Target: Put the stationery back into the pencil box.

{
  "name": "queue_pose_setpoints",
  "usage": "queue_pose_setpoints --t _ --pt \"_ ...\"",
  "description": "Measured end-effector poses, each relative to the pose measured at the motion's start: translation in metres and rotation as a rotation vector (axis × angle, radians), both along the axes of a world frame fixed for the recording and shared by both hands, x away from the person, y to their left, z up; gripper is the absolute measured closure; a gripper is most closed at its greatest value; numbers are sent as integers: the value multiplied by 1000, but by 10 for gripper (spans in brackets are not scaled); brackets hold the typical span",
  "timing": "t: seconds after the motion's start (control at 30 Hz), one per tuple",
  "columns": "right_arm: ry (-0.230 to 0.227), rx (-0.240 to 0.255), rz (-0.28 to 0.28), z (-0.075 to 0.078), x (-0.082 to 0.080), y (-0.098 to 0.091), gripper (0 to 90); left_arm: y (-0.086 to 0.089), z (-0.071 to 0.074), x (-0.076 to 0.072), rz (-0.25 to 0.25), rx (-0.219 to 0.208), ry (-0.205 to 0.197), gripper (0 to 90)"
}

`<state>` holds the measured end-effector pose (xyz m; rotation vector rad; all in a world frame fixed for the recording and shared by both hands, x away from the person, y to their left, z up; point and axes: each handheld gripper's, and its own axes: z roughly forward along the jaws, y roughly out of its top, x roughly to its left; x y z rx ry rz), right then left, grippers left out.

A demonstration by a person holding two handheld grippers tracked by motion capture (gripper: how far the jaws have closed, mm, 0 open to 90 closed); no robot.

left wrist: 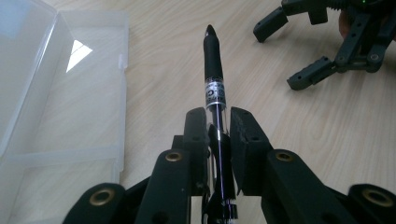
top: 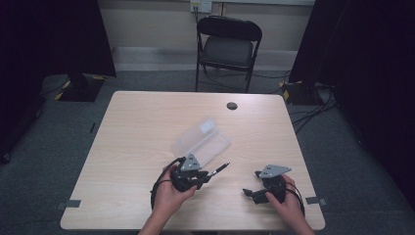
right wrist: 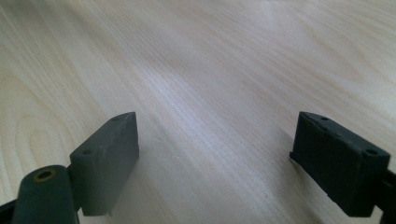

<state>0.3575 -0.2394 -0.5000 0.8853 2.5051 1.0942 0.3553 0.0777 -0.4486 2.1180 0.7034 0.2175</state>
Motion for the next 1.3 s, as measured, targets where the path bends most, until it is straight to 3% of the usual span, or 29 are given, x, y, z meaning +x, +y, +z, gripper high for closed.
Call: queue_pose_setpoints --t 0.63,0.7,0.73,0.77,0.9,0.93,1.3 --pt "-1 0 1 0 0 0 137 -5 4 23 42 -27 2 775" --pt "0 0 0 0 0 0 137 -5 5 24 46 -9 2 775" --pt "0 0 1 0 0 0 138 -5 4 26 48 -28 3 775" --pt "0 0 0 0 0 0 137 -5 5 27 48 -11 5 774" --pt "-1 0 1 0 0 0 138 -5 3 31 56 -21 7 775" --pt "0 0 0 0 0 0 137 -5 3 32 69 -5 8 775" --pt "0 0 0 0 0 0 137 -4 0 41 92 2 7 775"
